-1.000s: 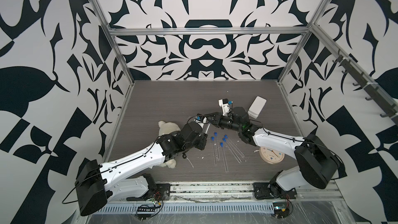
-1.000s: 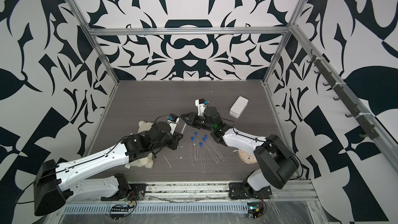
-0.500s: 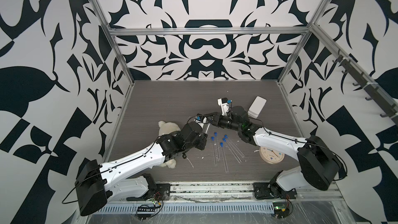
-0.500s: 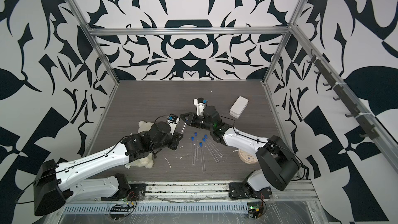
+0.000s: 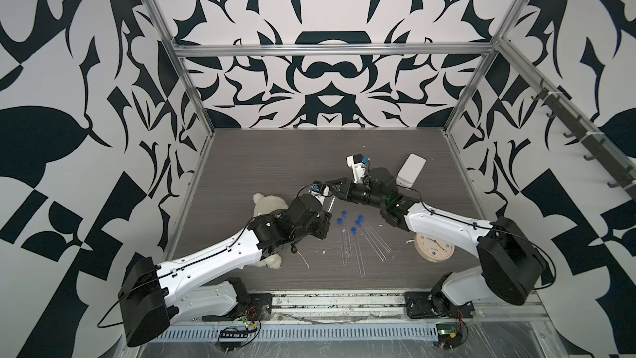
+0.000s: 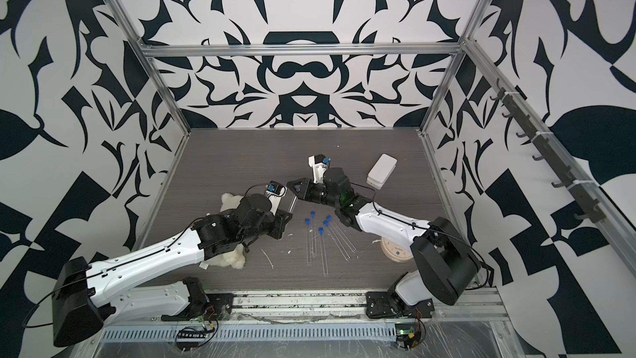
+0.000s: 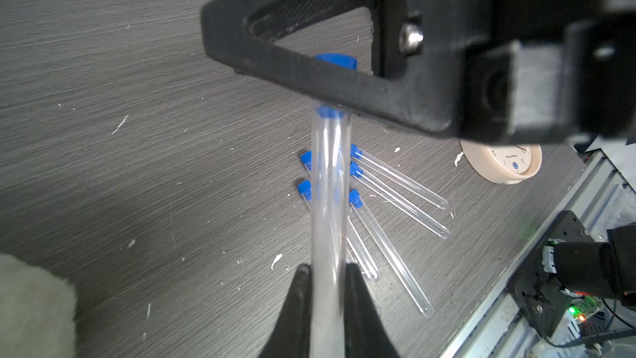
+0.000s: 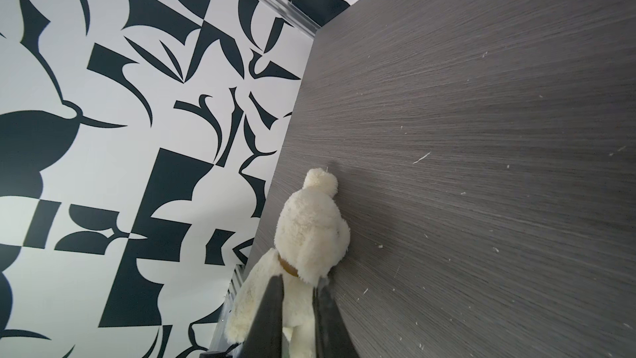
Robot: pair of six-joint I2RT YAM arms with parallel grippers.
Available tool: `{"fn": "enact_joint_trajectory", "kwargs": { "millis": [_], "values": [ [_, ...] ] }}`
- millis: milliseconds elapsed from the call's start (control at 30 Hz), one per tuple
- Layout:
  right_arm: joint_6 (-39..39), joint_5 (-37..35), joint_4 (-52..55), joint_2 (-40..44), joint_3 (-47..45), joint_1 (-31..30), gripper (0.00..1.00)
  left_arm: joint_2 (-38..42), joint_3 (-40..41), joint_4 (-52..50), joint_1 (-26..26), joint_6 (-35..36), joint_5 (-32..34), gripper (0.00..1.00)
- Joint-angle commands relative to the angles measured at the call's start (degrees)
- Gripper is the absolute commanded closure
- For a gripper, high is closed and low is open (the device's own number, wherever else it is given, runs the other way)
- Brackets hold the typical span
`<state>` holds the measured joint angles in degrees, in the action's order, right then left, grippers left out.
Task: Remove stoppers from test tubes
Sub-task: Open the stopper on the test tube.
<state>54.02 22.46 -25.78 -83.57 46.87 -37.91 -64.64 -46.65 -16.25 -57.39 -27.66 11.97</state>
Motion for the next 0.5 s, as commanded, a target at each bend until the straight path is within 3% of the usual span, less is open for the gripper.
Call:
{"fn": "enact_joint_trajectory", "kwargs": {
  "millis": [0, 167, 467],
  "values": [
    [3.6, 0.4, -6.9, 0.0, 1.3, 2.8, 0.90, 1.2, 0.8, -2.2, 0.1, -0.7, -0.7, 0.95],
    [8.7, 3.2, -11.6, -1.8, 0.7, 4.5, 0.92, 1.0, 0.9, -1.9, 0.1, -0.9, -1.0, 0.95],
    [10.3, 5.1, -12.9, -3.1, 1.0, 5.2, 0.93, 0.6, 0.5, -1.9, 0.2, -0.8, -1.3, 0.95]
  ]
}}
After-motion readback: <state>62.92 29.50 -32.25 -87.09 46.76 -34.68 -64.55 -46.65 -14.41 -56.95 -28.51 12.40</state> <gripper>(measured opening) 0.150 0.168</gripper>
